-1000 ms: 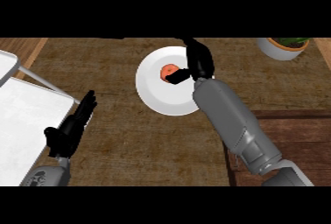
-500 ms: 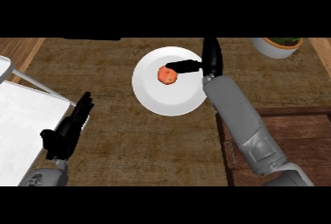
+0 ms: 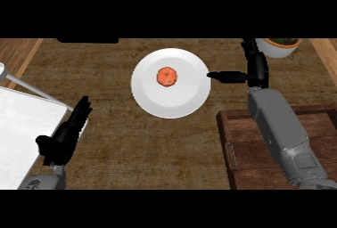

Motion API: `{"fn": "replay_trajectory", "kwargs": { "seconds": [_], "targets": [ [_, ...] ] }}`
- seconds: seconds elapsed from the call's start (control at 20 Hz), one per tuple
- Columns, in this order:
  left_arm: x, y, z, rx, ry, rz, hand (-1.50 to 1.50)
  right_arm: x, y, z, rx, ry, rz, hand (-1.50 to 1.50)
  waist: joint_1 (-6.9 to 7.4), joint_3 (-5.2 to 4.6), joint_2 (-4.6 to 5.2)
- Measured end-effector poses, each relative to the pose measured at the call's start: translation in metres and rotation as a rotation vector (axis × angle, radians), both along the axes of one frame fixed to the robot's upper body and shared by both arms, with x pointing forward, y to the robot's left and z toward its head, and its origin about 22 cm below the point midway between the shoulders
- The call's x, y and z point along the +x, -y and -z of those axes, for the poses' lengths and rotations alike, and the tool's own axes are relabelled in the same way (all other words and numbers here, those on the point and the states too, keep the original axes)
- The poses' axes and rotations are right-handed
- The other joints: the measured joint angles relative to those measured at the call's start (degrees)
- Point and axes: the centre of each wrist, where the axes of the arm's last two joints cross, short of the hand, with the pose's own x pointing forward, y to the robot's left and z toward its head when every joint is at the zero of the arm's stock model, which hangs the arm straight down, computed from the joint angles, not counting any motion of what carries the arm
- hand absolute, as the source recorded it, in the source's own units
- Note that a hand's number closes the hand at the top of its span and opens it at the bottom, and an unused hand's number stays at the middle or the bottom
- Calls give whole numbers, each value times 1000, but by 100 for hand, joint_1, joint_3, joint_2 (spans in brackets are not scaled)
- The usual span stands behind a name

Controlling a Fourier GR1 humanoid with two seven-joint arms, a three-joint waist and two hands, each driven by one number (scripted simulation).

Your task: Pick the squash from the tray and place it in the plate

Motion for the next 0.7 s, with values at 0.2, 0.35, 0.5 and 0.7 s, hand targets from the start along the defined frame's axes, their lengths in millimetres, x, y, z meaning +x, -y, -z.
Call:
{"fn": "replay_trajectory", "kwargs": {
  "seconds": [0.2, 0.35, 0.5, 0.7],
  "targets": [
    [-1, 0, 0, 11, 6, -6, 0, -13, 45, 20, -15, 11, -48, -150, 5, -2, 2],
    [-1, 1, -1, 7, 1, -3, 0, -20, 76, 26, -31, 23, -80, -150, 21, -5, 8],
    [0, 1, -2, -3, -8, 6, 0, -23, 91, 31, -47, 23, -93, -150, 41, -11, 17],
    [-3, 2, -3, -3, -7, 1, 0, -30, 104, 38, -75, 26, -99, -150, 76, -13, 30]
  ]
}}
